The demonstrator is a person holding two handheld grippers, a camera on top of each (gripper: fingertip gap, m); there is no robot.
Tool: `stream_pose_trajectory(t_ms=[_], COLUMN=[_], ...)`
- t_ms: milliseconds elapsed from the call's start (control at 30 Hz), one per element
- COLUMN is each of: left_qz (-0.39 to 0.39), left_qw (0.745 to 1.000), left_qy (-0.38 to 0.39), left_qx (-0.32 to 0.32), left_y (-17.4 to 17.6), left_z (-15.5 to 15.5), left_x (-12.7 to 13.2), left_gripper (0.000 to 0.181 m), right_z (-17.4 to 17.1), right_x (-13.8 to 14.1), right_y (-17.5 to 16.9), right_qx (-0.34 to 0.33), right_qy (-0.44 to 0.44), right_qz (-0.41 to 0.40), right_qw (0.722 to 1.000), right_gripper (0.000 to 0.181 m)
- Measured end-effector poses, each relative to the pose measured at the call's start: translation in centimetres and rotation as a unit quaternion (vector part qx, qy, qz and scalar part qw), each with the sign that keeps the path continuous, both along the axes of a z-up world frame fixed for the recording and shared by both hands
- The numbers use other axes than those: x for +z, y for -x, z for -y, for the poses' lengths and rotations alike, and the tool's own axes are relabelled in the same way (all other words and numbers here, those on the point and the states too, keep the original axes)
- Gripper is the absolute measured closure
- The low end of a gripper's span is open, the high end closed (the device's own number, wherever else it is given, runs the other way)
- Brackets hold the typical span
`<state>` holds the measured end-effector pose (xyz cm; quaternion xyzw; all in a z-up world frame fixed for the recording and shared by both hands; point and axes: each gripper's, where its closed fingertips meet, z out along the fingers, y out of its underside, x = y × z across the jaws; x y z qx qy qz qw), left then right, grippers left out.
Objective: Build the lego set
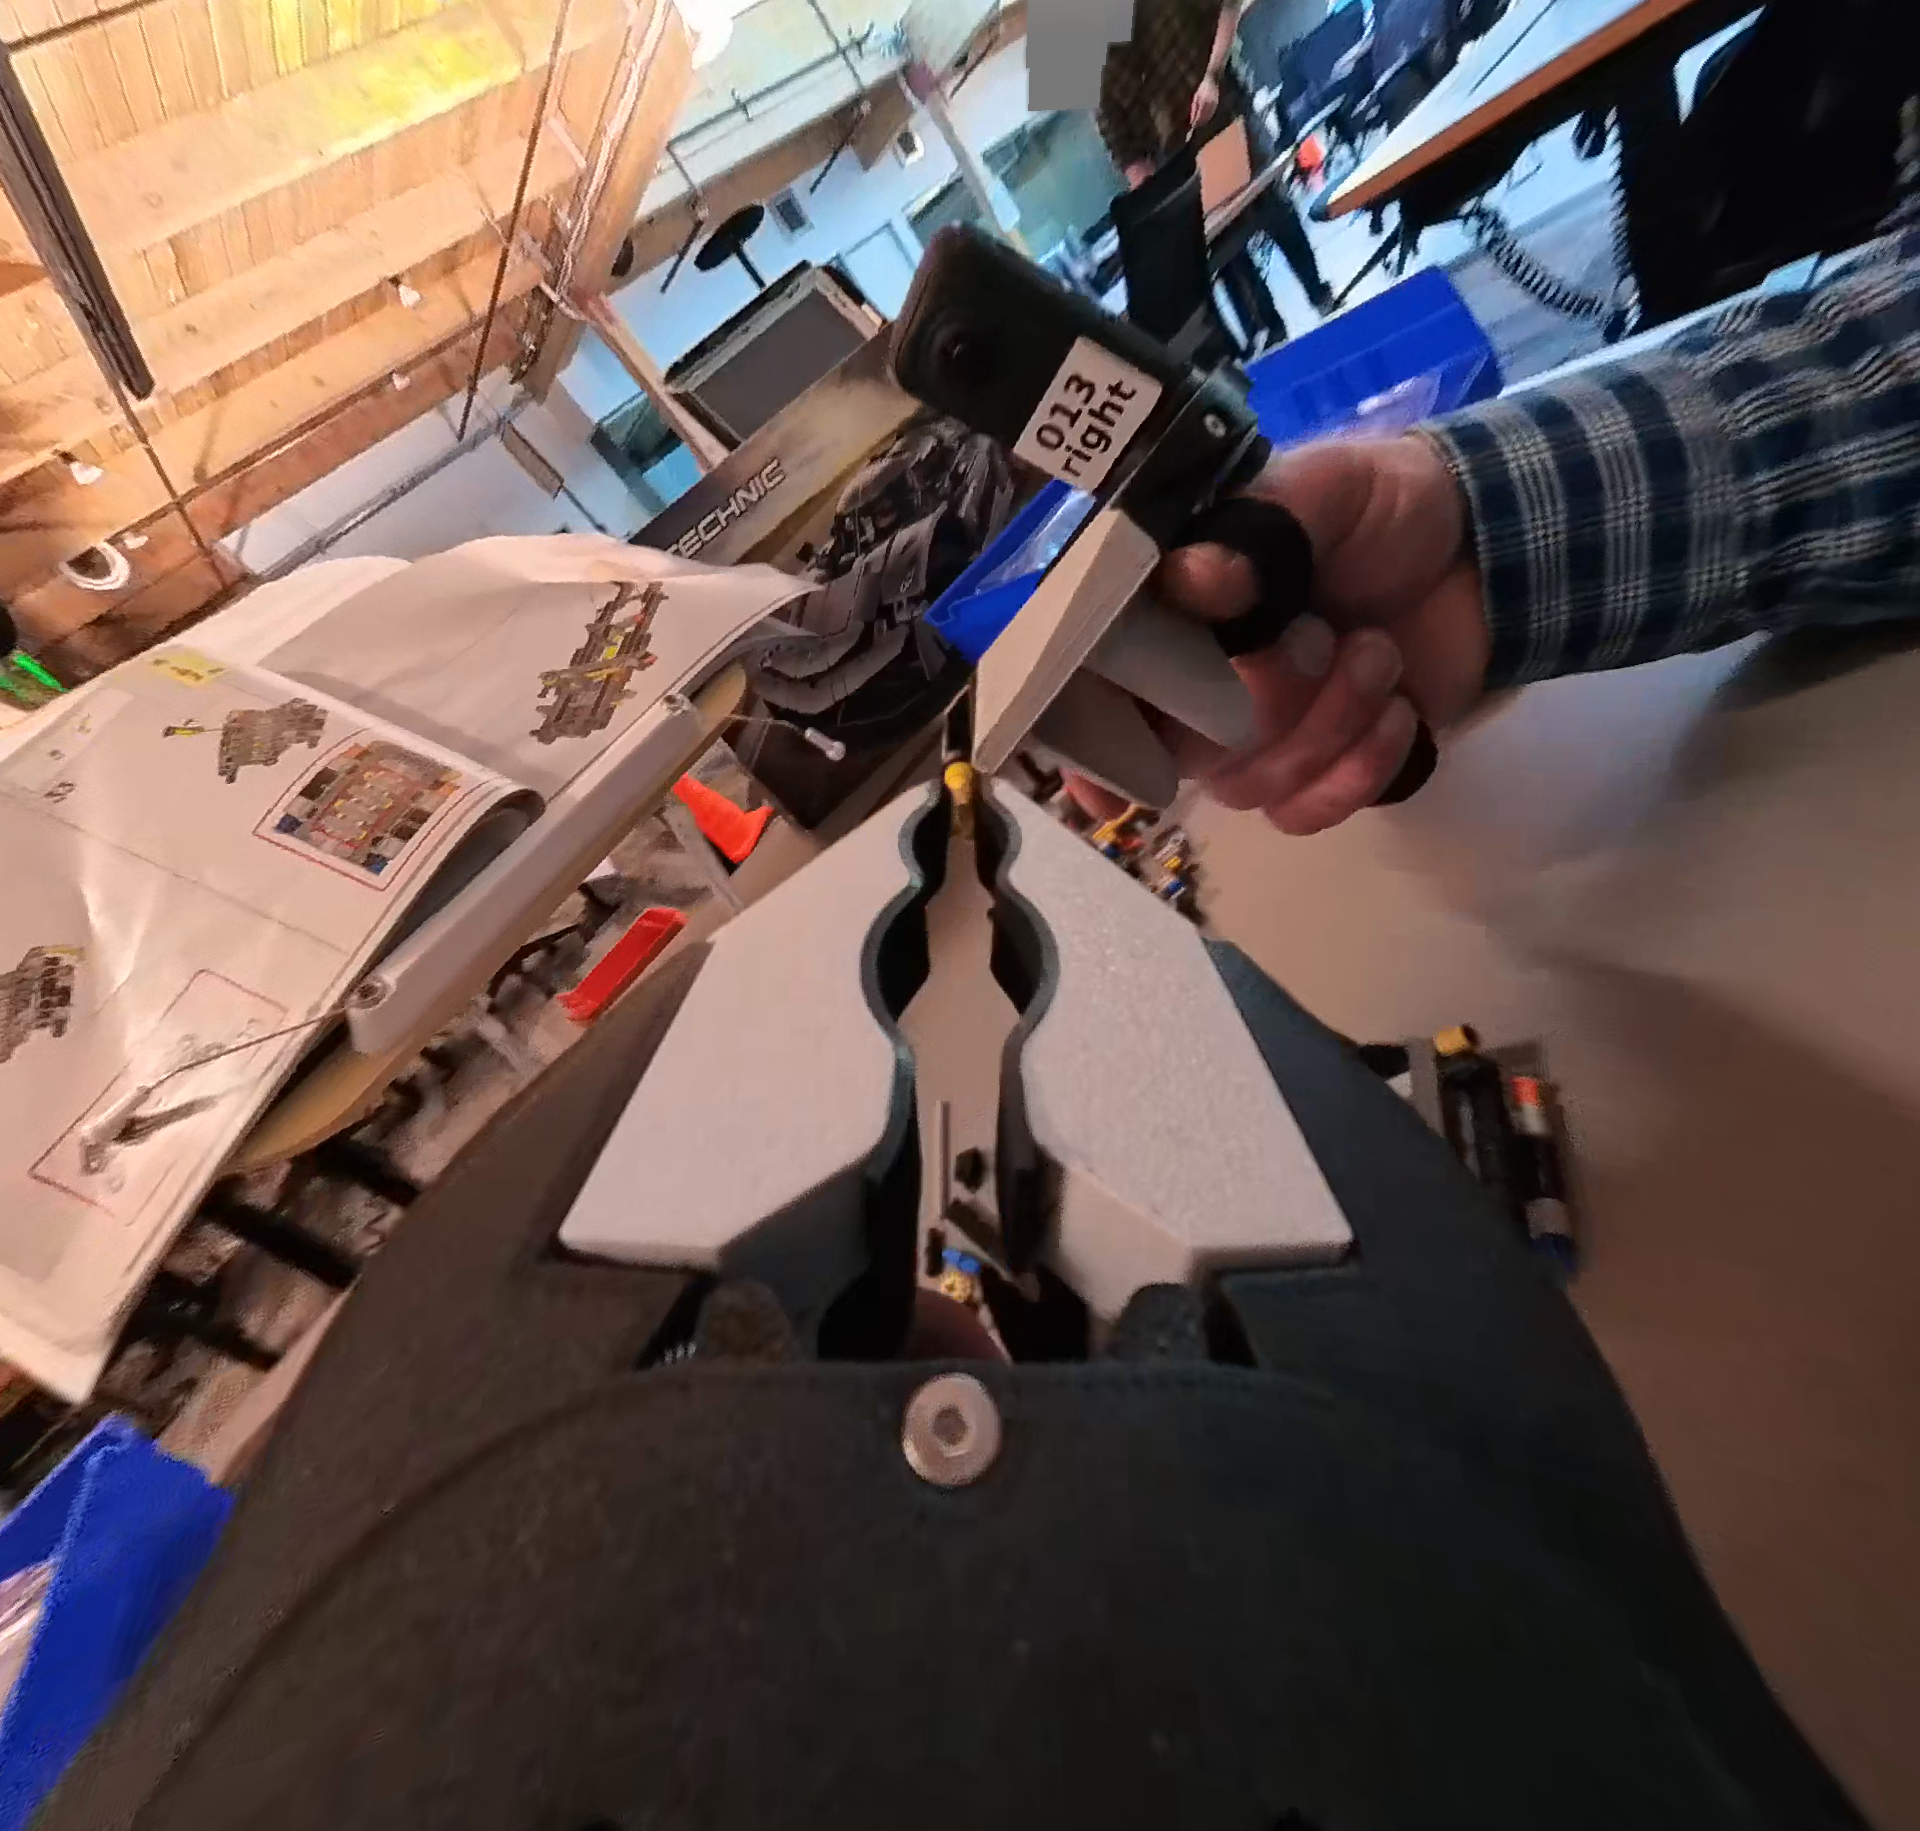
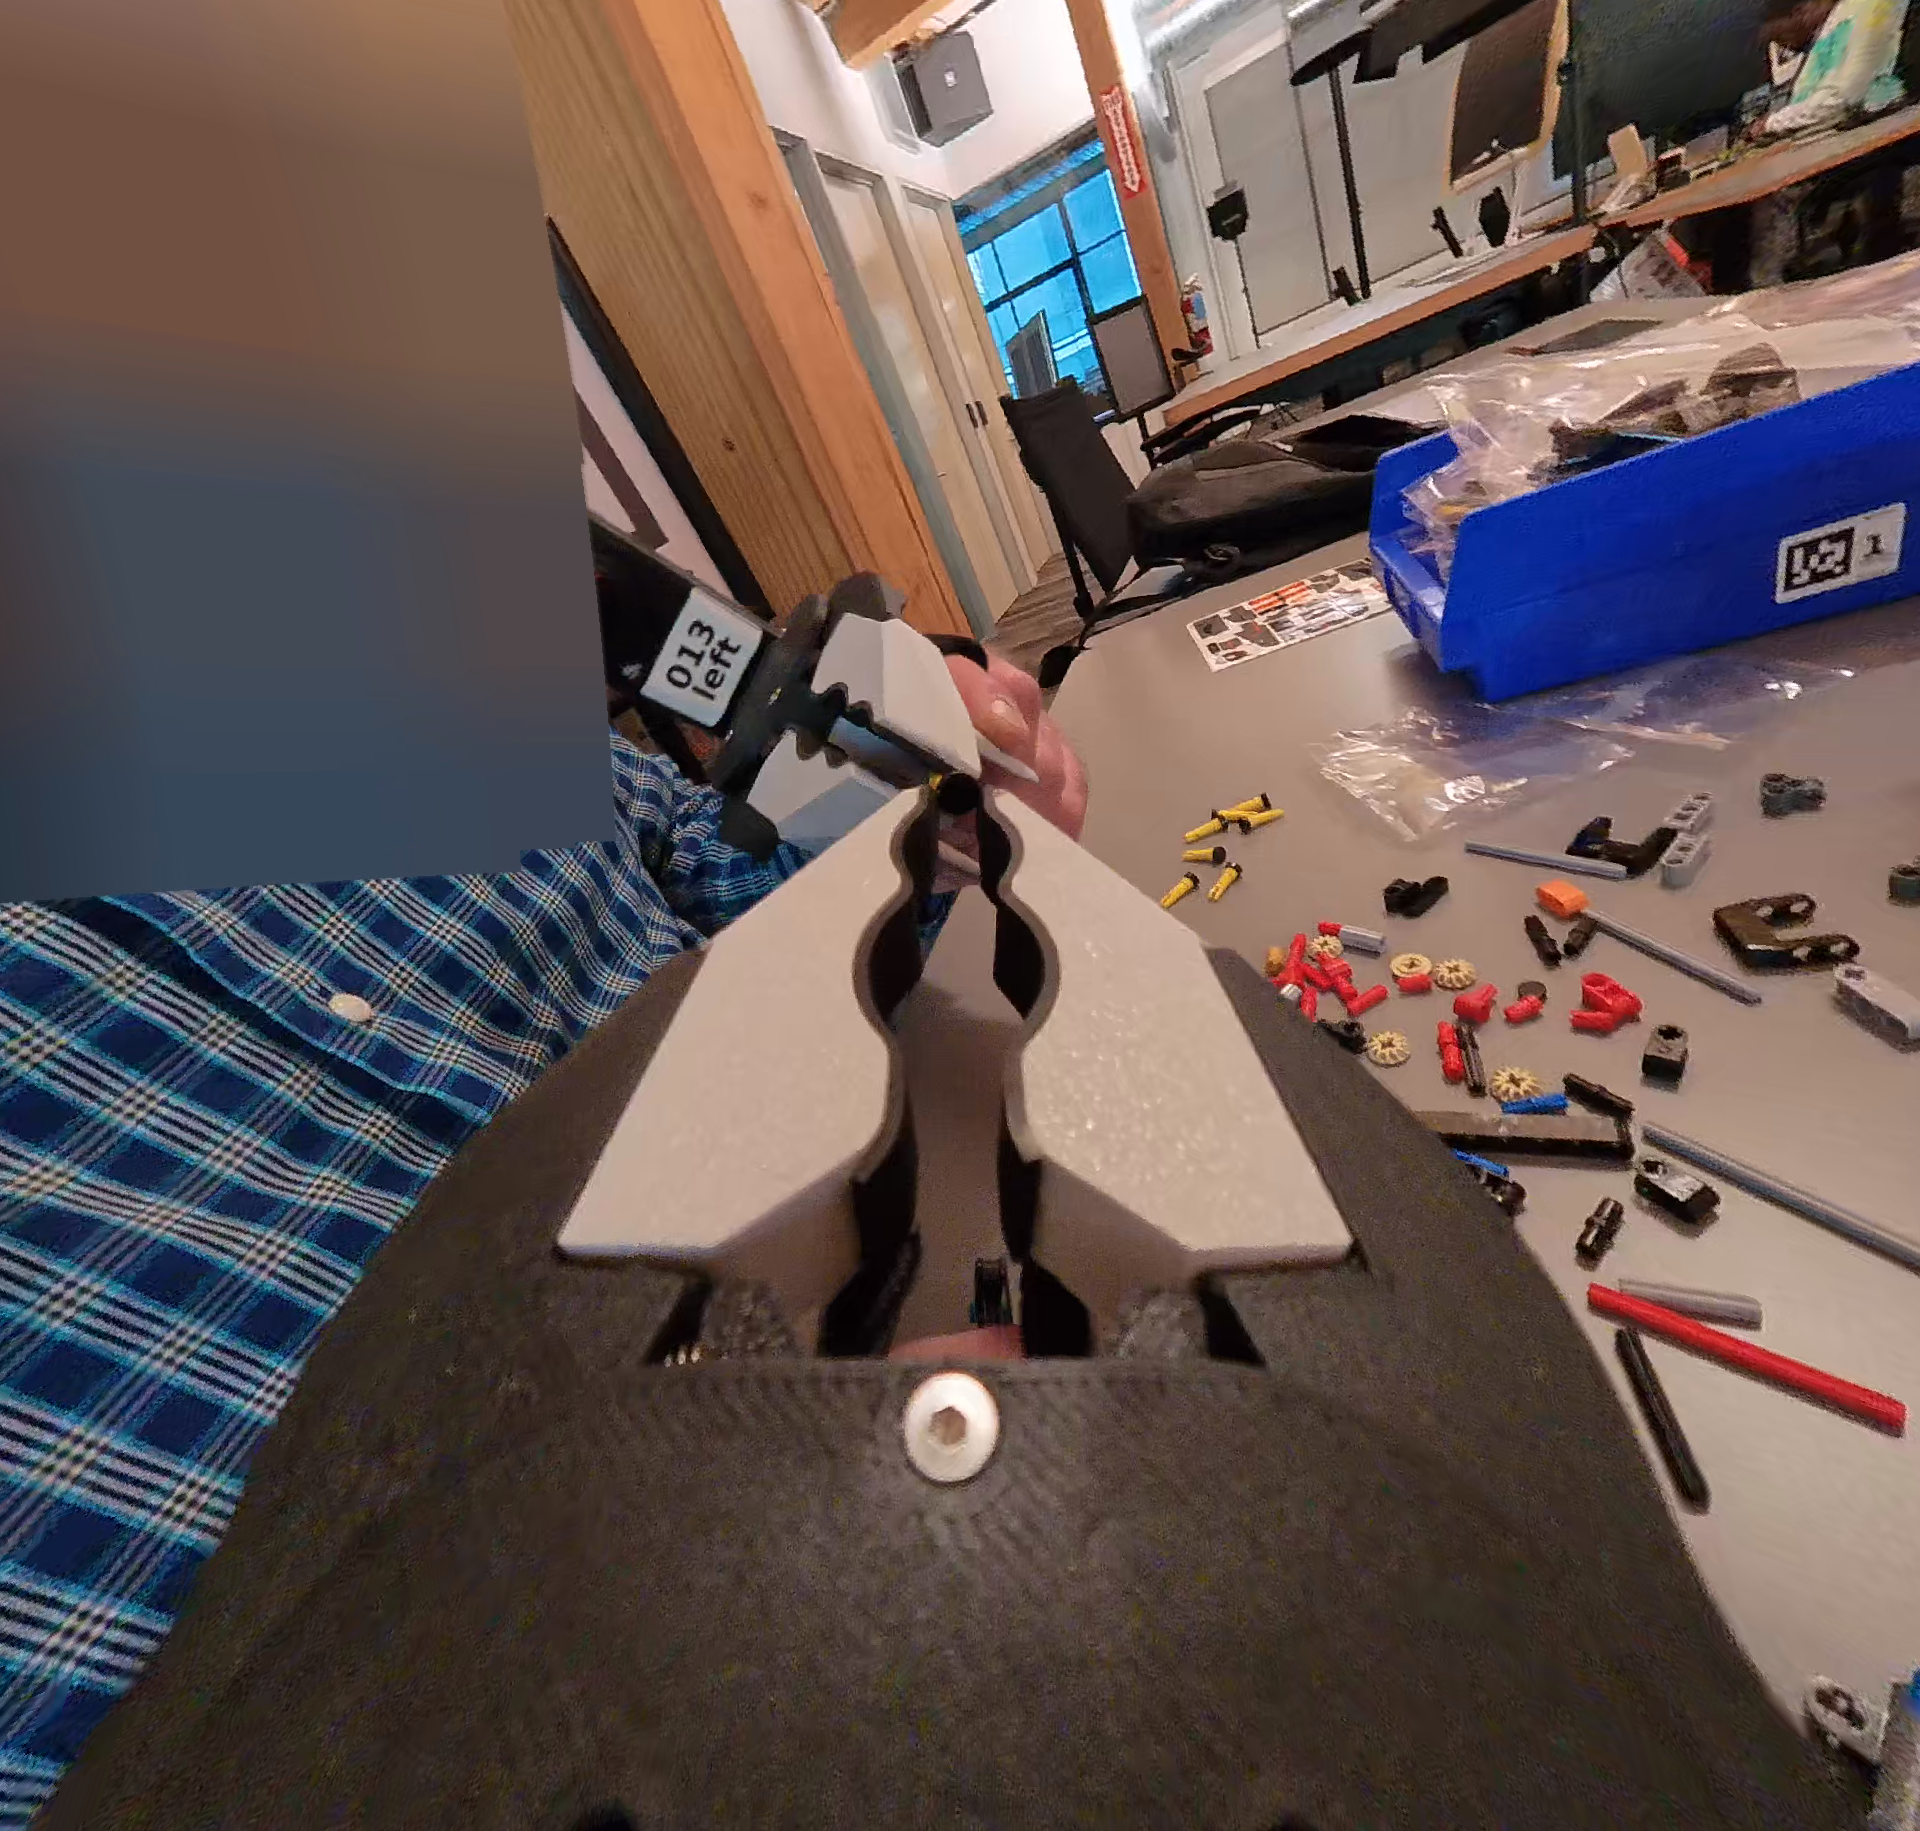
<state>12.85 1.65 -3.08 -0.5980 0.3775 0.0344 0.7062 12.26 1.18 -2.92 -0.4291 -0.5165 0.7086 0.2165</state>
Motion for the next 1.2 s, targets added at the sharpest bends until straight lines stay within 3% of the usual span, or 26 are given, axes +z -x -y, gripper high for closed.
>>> stream_pose_trajectory(t_ms=[233, 467, 633, 800, 1000, 1200], left_qz=[0.038, 0.050, 0.060, 0.055, 0.042, 0.037], left_qw=[0.999, 0.995, 0.977, 0.951, 0.936, 0.930], left_qy=[0.018, 0.090, 0.204, 0.301, 0.348, 0.363], left_qx=[-0.023, -0.009, 0.003, 0.035, 0.035, 0.039], left_y=[-0.3, 0.4, 0.3, 0.1, -0.6, -0.8], left_z=[0.3, 0.5, 1.5, 2.5, 3.0, 3.1], left_x=[-0.3, -2.7, -6.6, -10.9, -13.3, -13.9], left_gripper=[0.179, 0.166, 0.155, 0.137, 0.131, 0.131], right_z=[0.2, -0.7, -0.5, -0.3, -0.5, 0.0], right_x=[-0.5, -3.0, -7.3, -9.6, -11.4, -12.1], right_y=[-0.3, -1.5, -2.2, -2.5, -2.5, -2.4], right_qx=[-0.021, -0.051, -0.014, 0.048, 0.102, 0.146], right_qy=[-0.061, -0.177, -0.322, -0.397, -0.456, -0.468], right_qz=[0.017, 0.089, 0.196, 0.262, 0.322, 0.345], right_qw=[0.998, 0.979, 0.926, 0.878, 0.823, 0.800], right_gripper=[0.176, 0.176, 0.177, 0.177, 0.177, 0.177])
